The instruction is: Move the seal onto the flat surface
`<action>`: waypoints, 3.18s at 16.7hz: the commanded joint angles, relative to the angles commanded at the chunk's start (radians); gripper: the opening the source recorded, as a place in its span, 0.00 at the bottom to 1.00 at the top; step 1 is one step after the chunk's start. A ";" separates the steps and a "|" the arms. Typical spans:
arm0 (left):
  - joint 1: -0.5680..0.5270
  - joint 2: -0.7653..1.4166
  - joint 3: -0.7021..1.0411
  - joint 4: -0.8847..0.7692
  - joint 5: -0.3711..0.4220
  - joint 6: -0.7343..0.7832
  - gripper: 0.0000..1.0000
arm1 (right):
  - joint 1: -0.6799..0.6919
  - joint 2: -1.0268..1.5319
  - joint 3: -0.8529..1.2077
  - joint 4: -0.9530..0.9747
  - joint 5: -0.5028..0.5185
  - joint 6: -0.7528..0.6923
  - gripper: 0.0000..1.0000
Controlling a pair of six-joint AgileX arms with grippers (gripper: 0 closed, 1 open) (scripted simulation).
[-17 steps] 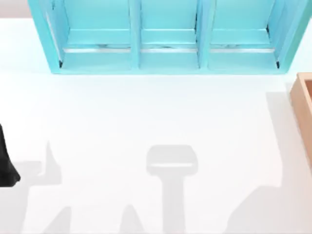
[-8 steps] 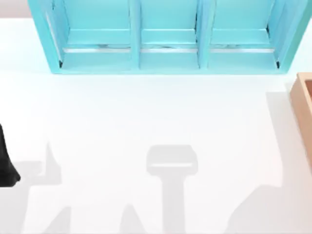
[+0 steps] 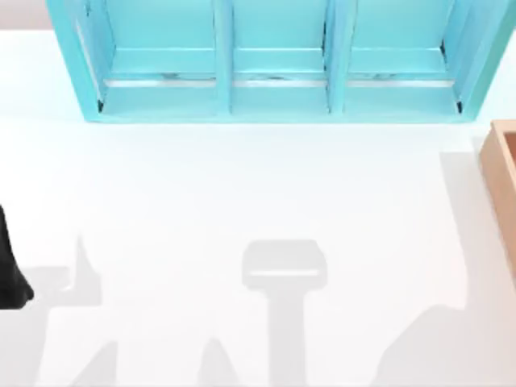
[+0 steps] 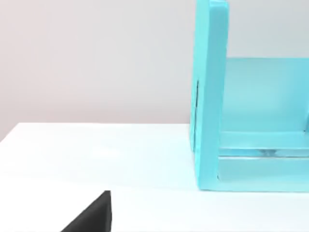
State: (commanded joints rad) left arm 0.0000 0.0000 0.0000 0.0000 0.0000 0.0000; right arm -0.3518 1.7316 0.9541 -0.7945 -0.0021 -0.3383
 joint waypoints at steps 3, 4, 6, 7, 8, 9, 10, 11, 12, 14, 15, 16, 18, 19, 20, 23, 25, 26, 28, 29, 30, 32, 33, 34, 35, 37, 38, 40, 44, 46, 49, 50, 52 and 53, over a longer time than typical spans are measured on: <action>0.000 0.000 0.000 0.000 0.000 0.000 1.00 | 0.000 0.000 0.000 0.000 0.000 0.000 0.00; 0.000 0.000 0.000 0.000 0.000 0.000 1.00 | 0.000 0.000 0.000 0.000 0.000 0.000 0.00; 0.000 0.000 0.000 0.000 0.000 0.000 1.00 | 0.000 -0.003 0.002 -0.002 0.002 0.002 0.00; 0.000 0.000 0.000 0.000 0.000 0.000 1.00 | 0.004 -0.009 0.009 -0.014 0.008 0.006 0.00; 0.000 0.000 0.000 0.000 0.000 0.000 1.00 | 0.011 -0.019 0.025 -0.034 0.019 0.014 0.00; 0.000 0.000 0.000 0.000 0.000 0.000 1.00 | 0.024 -0.033 0.050 -0.059 0.032 0.025 0.00; 0.000 0.000 0.000 0.000 0.000 0.000 1.00 | 0.042 -0.050 0.083 -0.087 0.044 0.041 0.00; 0.000 0.000 0.000 0.000 0.000 0.000 1.00 | 0.064 -0.071 0.125 -0.116 0.056 0.061 0.00; 0.000 0.000 0.000 0.000 0.000 0.000 1.00 | 0.092 -0.094 0.172 -0.147 0.066 0.085 0.00; 0.000 0.000 0.000 0.000 0.000 0.000 1.00 | 0.159 -0.142 0.271 -0.214 0.078 0.145 0.00; 0.000 0.000 0.000 0.000 0.000 0.000 1.00 | 0.198 -0.162 0.320 -0.252 0.080 0.179 0.00; 0.000 0.000 0.000 0.000 0.000 0.000 1.00 | 0.237 -0.178 0.366 -0.294 0.080 0.216 0.00; 0.000 0.000 0.000 0.000 0.000 0.000 1.00 | 0.319 -0.196 0.438 -0.381 0.074 0.300 0.00; 0.000 0.000 0.000 0.000 0.000 0.000 1.00 | 0.359 -0.198 0.460 -0.425 0.067 0.344 0.00; 0.000 0.000 0.000 0.000 0.000 0.000 1.00 | 0.399 -0.198 0.471 -0.467 0.058 0.388 0.00; 0.000 0.000 0.000 0.000 0.000 0.000 1.00 | 0.499 -0.186 0.456 -0.570 0.021 0.497 0.00; 0.000 0.000 0.000 0.000 0.000 0.000 1.00 | 0.533 -0.175 0.435 -0.602 0.002 0.532 0.00; 0.000 0.000 0.000 0.000 0.000 0.000 1.00 | 0.535 -0.174 0.433 -0.604 0.001 0.534 0.00; 0.000 0.000 0.000 0.000 0.000 0.000 1.00 | 0.535 -0.174 0.433 -0.604 0.001 0.534 0.00; 0.000 0.000 0.000 0.000 0.000 0.000 1.00 | 0.531 -0.177 0.434 -0.602 0.001 0.535 0.00; 0.000 0.000 0.000 0.000 0.000 0.000 1.00 | 0.533 -0.175 0.435 -0.601 0.000 0.537 0.00; 0.000 0.000 0.000 0.000 0.000 0.000 1.00 | 0.562 -0.143 0.452 -0.595 0.000 0.567 0.00; 0.000 0.000 0.000 0.000 0.000 0.000 1.00 | 0.586 -0.113 0.469 -0.589 0.001 0.591 0.00; 0.000 0.000 0.000 0.000 0.000 0.000 1.00 | 0.615 -0.076 0.490 -0.580 0.002 0.621 0.00; 0.000 0.000 0.000 0.000 0.000 0.000 1.00 | 0.648 -0.032 0.515 -0.568 0.003 0.653 0.00; 0.000 0.000 0.000 0.000 0.000 0.000 1.00 | 0.720 0.065 0.570 -0.537 0.007 0.727 0.00; 0.000 0.000 0.000 0.000 0.000 0.000 1.00 | 0.758 0.118 0.598 -0.519 0.009 0.766 0.00; 0.000 0.000 0.000 0.000 0.000 0.000 1.00 | 0.835 0.225 0.656 -0.477 0.013 0.847 0.00; 0.000 0.000 0.000 0.000 0.000 0.000 1.00 | 0.973 0.397 0.759 -0.392 0.015 0.988 0.00; 0.000 0.000 0.000 0.000 0.000 0.000 1.00 | 1.020 0.439 0.793 -0.363 0.009 1.033 0.00; 0.000 0.000 0.000 0.000 0.000 0.000 1.00 | 1.031 0.446 0.803 -0.355 0.007 1.044 0.00; 0.000 0.000 0.000 0.000 0.000 0.000 1.00 | 1.031 0.446 0.803 -0.355 0.007 1.044 0.00; 0.000 0.000 0.000 0.000 0.000 0.000 1.00 | 1.028 0.445 0.797 -0.354 0.005 1.045 0.00; 0.000 0.000 0.000 0.000 0.000 0.000 1.00 | 1.028 0.448 0.788 -0.342 0.005 1.045 0.00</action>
State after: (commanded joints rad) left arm 0.0000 0.0000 0.0000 0.0000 0.0000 0.0000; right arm 0.6761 2.1797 1.7418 -1.1368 0.0028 0.7067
